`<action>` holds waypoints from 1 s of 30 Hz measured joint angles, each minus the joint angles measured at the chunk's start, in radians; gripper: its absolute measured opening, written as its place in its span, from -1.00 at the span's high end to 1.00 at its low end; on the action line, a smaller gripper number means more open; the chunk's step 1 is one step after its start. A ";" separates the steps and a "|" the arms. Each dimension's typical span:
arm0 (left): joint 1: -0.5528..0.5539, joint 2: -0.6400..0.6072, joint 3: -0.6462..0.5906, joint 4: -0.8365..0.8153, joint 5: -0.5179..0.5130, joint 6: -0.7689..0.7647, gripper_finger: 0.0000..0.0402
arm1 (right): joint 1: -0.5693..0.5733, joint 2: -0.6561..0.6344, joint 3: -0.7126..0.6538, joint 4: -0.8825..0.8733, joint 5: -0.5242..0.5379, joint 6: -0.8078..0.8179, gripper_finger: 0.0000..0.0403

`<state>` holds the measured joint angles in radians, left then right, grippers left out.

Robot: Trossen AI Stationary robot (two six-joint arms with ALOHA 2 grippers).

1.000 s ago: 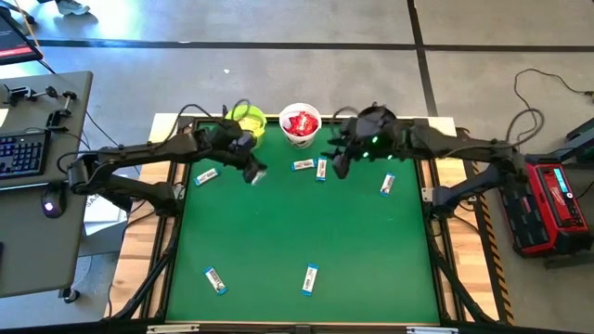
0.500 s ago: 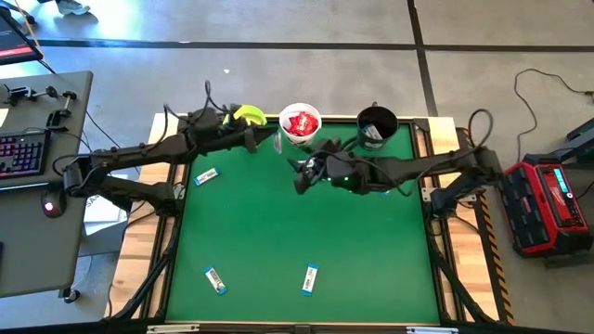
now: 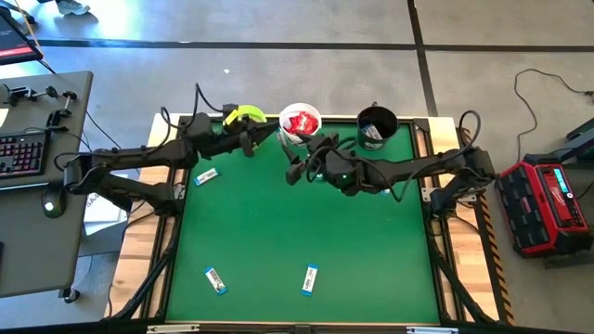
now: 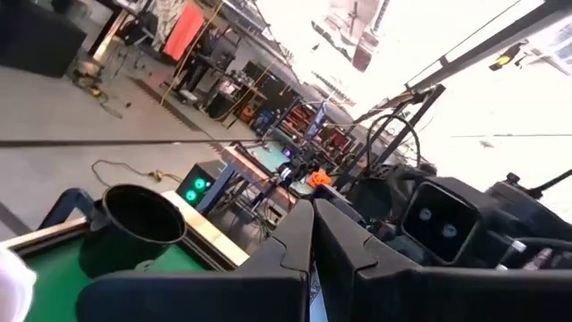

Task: Sort candy by brand, put in halloween buckets
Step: Put the white chocolate bar into the black bucket

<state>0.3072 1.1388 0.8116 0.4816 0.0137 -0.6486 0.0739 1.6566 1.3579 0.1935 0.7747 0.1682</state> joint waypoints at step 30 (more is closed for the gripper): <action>-0.038 0.056 0.000 0.129 -0.014 -0.007 0.97 | -0.042 0.000 0.004 0.034 -0.103 -0.145 0.91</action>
<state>0.2695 1.1950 0.8116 0.6105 -0.0006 -0.6556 0.0322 1.6566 1.3621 0.2275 0.6720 0.0236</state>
